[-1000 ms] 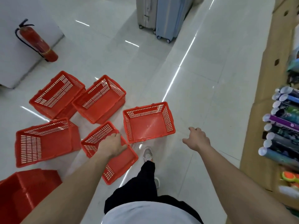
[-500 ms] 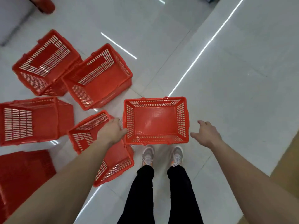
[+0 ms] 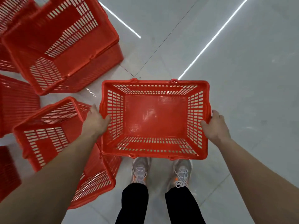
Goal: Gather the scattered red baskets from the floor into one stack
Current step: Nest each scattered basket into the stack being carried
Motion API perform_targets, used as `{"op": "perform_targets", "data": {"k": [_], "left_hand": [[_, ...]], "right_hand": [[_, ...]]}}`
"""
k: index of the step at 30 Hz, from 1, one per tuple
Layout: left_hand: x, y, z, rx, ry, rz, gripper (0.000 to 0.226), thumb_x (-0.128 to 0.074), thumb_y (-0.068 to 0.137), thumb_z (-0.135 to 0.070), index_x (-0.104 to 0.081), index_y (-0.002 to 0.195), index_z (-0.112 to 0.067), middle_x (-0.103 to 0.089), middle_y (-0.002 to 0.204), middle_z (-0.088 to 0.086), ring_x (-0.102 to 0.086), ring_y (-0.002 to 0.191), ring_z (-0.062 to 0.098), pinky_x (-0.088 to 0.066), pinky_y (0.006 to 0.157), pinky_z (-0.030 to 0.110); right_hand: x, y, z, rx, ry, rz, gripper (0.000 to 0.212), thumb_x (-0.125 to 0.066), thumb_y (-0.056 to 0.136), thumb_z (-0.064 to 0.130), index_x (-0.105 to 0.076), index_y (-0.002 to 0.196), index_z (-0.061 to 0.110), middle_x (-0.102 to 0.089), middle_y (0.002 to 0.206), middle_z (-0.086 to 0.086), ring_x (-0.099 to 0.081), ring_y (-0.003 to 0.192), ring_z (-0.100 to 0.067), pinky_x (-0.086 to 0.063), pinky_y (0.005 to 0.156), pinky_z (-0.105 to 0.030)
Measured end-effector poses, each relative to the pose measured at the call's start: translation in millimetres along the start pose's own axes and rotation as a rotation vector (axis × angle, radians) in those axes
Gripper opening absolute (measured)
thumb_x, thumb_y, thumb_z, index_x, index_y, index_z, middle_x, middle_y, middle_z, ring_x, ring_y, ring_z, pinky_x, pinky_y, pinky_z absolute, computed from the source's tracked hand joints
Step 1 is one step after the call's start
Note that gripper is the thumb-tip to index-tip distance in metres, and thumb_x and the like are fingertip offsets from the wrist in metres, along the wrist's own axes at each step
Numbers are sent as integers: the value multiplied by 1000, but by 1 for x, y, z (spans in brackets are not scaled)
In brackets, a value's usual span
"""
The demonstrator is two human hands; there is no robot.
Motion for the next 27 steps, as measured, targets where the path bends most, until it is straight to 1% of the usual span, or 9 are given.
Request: {"op": "perform_targets", "data": {"k": [4, 7, 10, 14, 17, 20, 22, 25, 27], "left_hand": [[-22, 11, 10, 10, 62, 16, 61, -64, 93, -25, -32, 135, 3, -54, 125, 35, -54, 115, 50, -43, 97, 50], [-13, 3, 14, -53, 57, 9, 63, -66, 91, -19, -32, 140, 3, -53, 128, 33, -52, 118, 49, -41, 99, 50], [17, -17, 15, -94, 6, -15, 61, -70, 88, -18, -41, 139, 1, -58, 126, 29, -55, 117, 46, -43, 98, 47], [77, -62, 11, -95, -41, -36, 54, -76, 82, -21, -57, 128, -1, -67, 114, 25, -62, 106, 43, -46, 90, 44], [135, -114, -2, -130, -85, -56, 35, -80, 78, -27, -68, 107, -11, -73, 98, 15, -67, 93, 37, -47, 78, 38], [202, -172, -10, -173, -112, -92, 28, -80, 77, -31, -70, 97, -15, -73, 91, 10, -68, 85, 35, -43, 70, 33], [248, -213, -15, -232, -134, -119, 26, -81, 77, -30, -71, 96, -16, -72, 90, 8, -67, 85, 33, -48, 72, 35], [313, -282, -12, -290, -215, -205, 21, -83, 76, -21, -63, 83, -25, -63, 78, -4, -64, 80, 29, -45, 69, 36], [344, -330, 3, -238, -309, -262, 22, -81, 79, -19, -62, 89, -25, -62, 78, -8, -64, 78, 25, -43, 69, 33]], "right_hand": [[-24, 2, -2, 57, 154, -31, 55, -54, 98, 24, -27, 145, 15, -59, 133, -13, -61, 114, -36, -48, 93, -47], [-12, -14, -3, 108, 160, -98, 49, -54, 98, 18, -33, 142, 14, -60, 129, -12, -62, 113, -35, -49, 91, -44], [21, -45, -1, 134, 195, -152, 44, -54, 98, 15, -39, 138, 16, -61, 128, -10, -62, 112, -33, -48, 92, -44], [81, -107, 10, 172, 234, -167, 42, -56, 96, 15, -45, 137, 14, -65, 123, -10, -63, 108, -32, -48, 90, -39], [138, -166, 22, 158, 290, -173, 41, -56, 97, 17, -47, 137, 17, -66, 123, -6, -64, 108, -28, -50, 95, -46], [200, -229, 39, 172, 331, -234, 41, -57, 96, 15, -49, 136, 17, -67, 120, -6, -64, 106, -27, -50, 94, -42], [238, -266, 52, 194, 352, -265, 39, -58, 95, 16, -50, 134, 18, -68, 119, -6, -65, 105, -28, -49, 92, -39], [283, -315, 74, 253, 376, -266, 37, -57, 96, 20, -51, 132, 21, -68, 116, -2, -65, 103, -25, -51, 91, -40], [307, -346, 92, 310, 415, -247, 37, -57, 96, 24, -51, 132, 26, -67, 113, 4, -65, 100, -18, -53, 90, -39]]}}
Point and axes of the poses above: each hand's wrist, its own y-axis towards the middle knuckle, its own x-axis out of the back of the hand, z = x × y, the point moved 8 cm from there along y, towards the middle knuckle
